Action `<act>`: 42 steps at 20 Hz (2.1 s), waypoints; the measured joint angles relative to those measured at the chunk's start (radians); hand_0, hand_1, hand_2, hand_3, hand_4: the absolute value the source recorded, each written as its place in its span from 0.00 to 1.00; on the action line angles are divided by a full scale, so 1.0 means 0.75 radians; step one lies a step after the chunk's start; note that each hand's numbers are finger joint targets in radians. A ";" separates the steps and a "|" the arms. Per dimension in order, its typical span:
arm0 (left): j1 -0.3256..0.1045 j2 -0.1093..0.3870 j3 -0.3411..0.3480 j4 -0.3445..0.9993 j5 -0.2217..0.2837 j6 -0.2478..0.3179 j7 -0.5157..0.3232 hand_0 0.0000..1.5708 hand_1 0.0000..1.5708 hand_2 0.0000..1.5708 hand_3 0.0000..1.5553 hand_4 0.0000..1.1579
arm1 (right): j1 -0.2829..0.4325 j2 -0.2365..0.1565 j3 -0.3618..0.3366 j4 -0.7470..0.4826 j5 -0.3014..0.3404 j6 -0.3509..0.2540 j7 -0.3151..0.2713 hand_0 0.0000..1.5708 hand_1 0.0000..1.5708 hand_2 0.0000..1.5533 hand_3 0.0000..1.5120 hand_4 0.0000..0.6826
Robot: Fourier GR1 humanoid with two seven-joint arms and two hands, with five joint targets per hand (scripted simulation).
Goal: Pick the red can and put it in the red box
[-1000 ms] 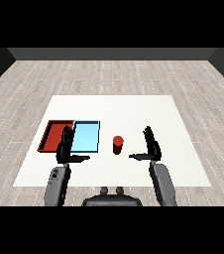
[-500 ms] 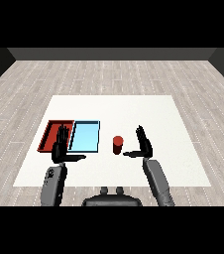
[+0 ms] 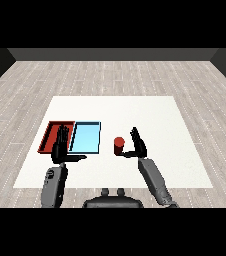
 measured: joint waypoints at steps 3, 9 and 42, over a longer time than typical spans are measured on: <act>0.014 0.007 0.012 -0.005 0.016 -0.017 -0.005 0.00 0.00 0.00 0.00 0.00 | -0.010 0.000 0.042 0.059 -0.046 -0.019 -0.038 0.00 0.00 0.00 0.00 0.00; 0.012 -0.004 0.001 0.014 -0.006 -0.011 -0.025 0.00 0.00 0.00 0.00 0.00 | -0.083 0.000 0.058 0.178 -0.099 -0.014 -0.077 0.00 0.00 0.00 0.00 0.00; 0.068 -0.004 -0.001 -0.045 -0.013 -0.011 -0.042 0.00 0.00 0.00 0.00 0.00 | -0.427 0.000 0.455 0.658 -0.600 -0.144 -0.275 0.00 0.00 0.00 0.00 0.00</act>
